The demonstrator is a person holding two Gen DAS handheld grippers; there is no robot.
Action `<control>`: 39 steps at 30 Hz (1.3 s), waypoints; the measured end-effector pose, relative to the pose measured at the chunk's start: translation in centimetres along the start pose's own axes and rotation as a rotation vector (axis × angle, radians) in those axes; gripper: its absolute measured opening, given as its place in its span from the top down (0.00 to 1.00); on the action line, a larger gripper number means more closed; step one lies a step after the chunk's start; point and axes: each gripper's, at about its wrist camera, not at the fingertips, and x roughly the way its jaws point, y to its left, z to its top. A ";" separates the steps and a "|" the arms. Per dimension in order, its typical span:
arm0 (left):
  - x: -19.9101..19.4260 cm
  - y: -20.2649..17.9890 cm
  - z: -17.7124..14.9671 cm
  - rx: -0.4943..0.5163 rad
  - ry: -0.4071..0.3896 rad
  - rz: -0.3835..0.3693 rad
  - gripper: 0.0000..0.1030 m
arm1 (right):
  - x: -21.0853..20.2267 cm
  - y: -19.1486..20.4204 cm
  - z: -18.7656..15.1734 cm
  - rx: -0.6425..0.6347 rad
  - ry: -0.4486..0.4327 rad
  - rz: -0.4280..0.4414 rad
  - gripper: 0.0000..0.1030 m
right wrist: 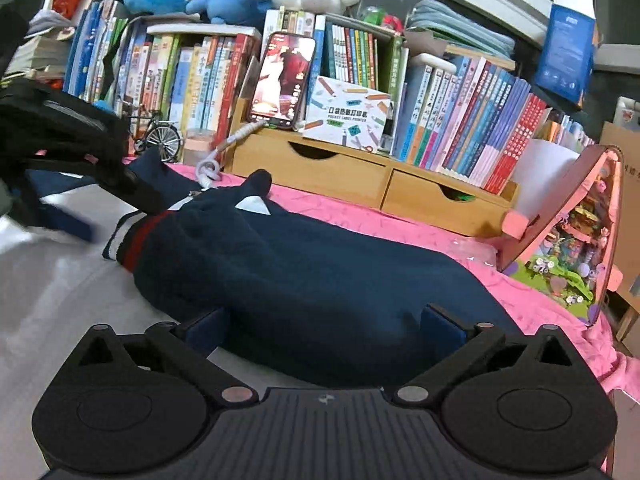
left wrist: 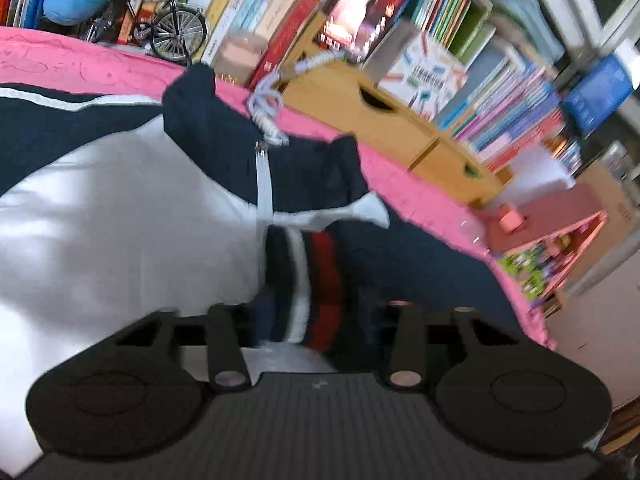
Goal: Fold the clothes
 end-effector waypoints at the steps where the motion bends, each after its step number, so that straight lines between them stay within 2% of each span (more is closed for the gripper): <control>1: -0.1 -0.4 -0.1 0.028 -0.013 -0.001 0.64 | 0.0 0.1 0.0 -0.001 0.001 -0.004 0.00; 3: -0.6 -1.2 -0.2 0.074 -0.028 -0.019 0.67 | 0.2 0.4 0.0 -0.002 0.001 -0.010 0.00; 4: -0.7 -1.1 -0.1 0.065 -0.027 -0.031 0.66 | 0.2 0.4 0.0 -0.001 0.001 -0.009 0.00; 6: -0.8 -1.0 0.2 0.044 -0.024 -0.055 0.47 | 0.3 0.4 0.0 0.007 0.002 -0.008 0.00; 7: -0.5 -0.9 0.4 0.017 -0.016 -0.057 0.29 | 0.3 0.4 0.1 0.010 0.005 -0.007 0.00; 8: -0.2 -0.6 0.6 -0.016 -0.011 -0.051 0.23 | 0.4 0.3 0.1 0.012 0.012 -0.005 0.00; 10: 0.7 -0.5 0.6 -0.063 0.010 -0.061 0.23 | 0.7 0.3 0.1 0.013 0.025 -0.003 0.00; 12: 1.5 -0.8 0.3 -0.070 0.009 -0.048 0.31 | 0.8 0.3 0.1 0.008 0.035 -0.004 0.00; 13: 1.5 -1.2 0.0 -0.051 -0.007 -0.025 0.54 | 0.9 0.3 0.1 0.006 0.039 -0.005 0.00; 14: 1.5 -1.5 -0.1 -0.038 -0.013 -0.014 0.66 | 0.9 0.3 0.1 0.003 0.042 -0.005 0.00; 15: 1.5 -1.8 -0.2 -0.026 -0.020 -0.003 0.70 | 1.0 0.4 0.1 0.000 0.046 -0.006 0.00; 16: 1.1 -2.0 -0.3 -0.022 -0.042 0.003 0.85 | 1.1 0.4 0.1 -0.002 0.052 -0.008 0.00; 17: 0.5 -2.1 -0.1 -0.009 -0.060 0.013 0.90 | 1.2 0.4 0.0 -0.004 0.057 -0.010 0.00; 21: -2.2 -2.0 0.8 0.027 -0.141 0.052 0.90 | 1.1 0.3 0.0 0.004 0.051 -0.026 0.00; 23: -4.2 -1.3 1.3 0.060 -0.192 0.104 0.96 | 0.7 0.1 -0.1 0.017 0.027 -0.043 0.00; 25: -6.2 -0.6 1.9 0.091 -0.243 0.157 0.96 | 0.2 -0.3 -0.2 0.037 0.000 -0.059 0.00; 28: -9.1 1.7 2.4 0.086 -0.291 0.223 0.96 | 0.1 -0.5 -0.3 0.049 -0.009 -0.067 0.00; 30: -9.5 2.2 2.0 0.092 -0.237 0.161 0.96 | 0.3 -0.4 -0.2 0.037 0.003 -0.066 0.00; 31: -9.6 2.4 1.8 0.095 -0.210 0.130 0.95 | 0.3 -0.3 -0.2 0.030 0.005 -0.066 0.00; 33: -10.0 2.9 1.3 0.100 -0.156 0.067 0.79 | 0.3 -0.3 -0.2 0.028 0.002 -0.067 0.00; 34: -10.1 3.1 1.1 0.099 -0.126 0.033 0.59 | 0.4 -0.3 -0.2 0.029 0.001 -0.067 0.00; 35: -9.2 2.9 0.6 0.057 -0.070 -0.044 0.35 | 0.4 -0.3 -0.3 0.030 0.001 -0.065 0.00; 36: -8.4 2.7 0.2 0.012 -0.034 -0.102 0.24 | 0.4 -0.3 -0.3 0.030 0.003 -0.067 0.00; 37: -7.3 2.4 -0.3 -0.031 -0.003 -0.149 0.16 | 0.4 -0.3 -0.3 0.029 0.005 -0.069 0.00; 39: -4.5 1.6 -1.0 -0.104 0.061 -0.180 0.16 | 0.4 -0.3 -0.3 0.028 0.007 -0.072 0.00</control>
